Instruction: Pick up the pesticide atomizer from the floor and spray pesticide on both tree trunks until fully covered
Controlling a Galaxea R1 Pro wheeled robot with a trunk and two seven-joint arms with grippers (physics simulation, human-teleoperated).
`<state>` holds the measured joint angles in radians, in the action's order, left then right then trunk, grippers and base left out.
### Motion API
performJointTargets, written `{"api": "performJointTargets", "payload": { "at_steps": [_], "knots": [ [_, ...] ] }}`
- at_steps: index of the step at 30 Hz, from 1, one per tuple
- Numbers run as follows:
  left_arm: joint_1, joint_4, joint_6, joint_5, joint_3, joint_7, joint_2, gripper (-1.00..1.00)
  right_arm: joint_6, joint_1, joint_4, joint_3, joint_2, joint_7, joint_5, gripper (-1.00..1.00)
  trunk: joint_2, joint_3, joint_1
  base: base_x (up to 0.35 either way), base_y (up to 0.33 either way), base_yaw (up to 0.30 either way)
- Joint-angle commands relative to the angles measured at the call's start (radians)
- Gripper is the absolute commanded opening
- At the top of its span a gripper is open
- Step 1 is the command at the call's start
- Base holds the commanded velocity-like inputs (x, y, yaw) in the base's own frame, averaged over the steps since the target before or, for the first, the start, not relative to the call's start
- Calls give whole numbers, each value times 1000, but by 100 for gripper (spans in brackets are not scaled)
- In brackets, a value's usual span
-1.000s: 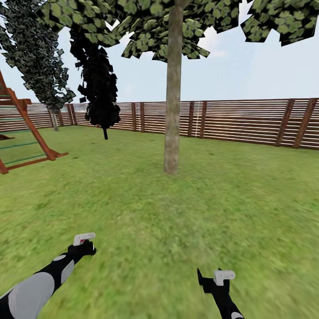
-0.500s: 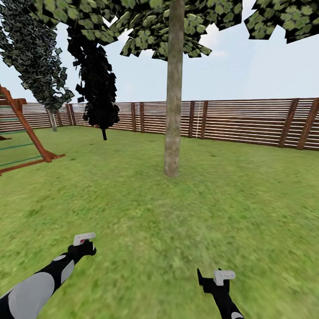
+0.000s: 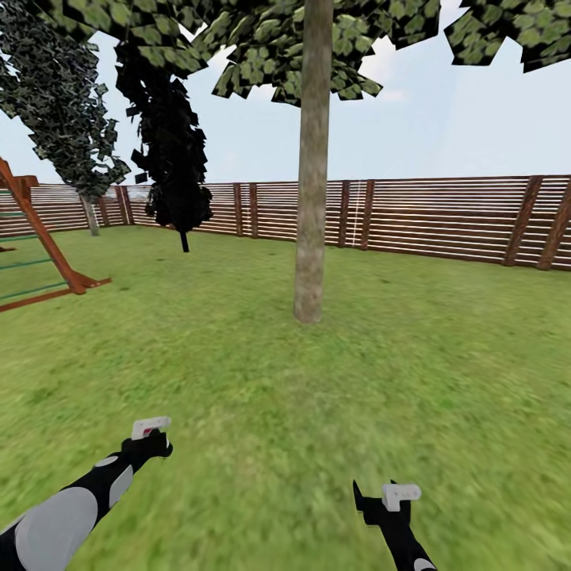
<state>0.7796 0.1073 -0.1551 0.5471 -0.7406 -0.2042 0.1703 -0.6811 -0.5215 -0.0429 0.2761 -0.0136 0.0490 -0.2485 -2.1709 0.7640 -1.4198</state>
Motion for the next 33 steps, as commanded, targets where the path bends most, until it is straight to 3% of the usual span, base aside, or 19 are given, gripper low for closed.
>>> {"api": "performJointTargets", "payload": {
  "at_steps": [1,33],
  "knots": [
    [0,0,0,-1,0,0,0,-100,0,0,0,0,0,0,0,100,0,0,0,338,0,0],
    [0,0,0,1,3,0,0,-100,0,0,-3,7,2,-1,5,100,0,0,0,338,0,0]
  ]
}}
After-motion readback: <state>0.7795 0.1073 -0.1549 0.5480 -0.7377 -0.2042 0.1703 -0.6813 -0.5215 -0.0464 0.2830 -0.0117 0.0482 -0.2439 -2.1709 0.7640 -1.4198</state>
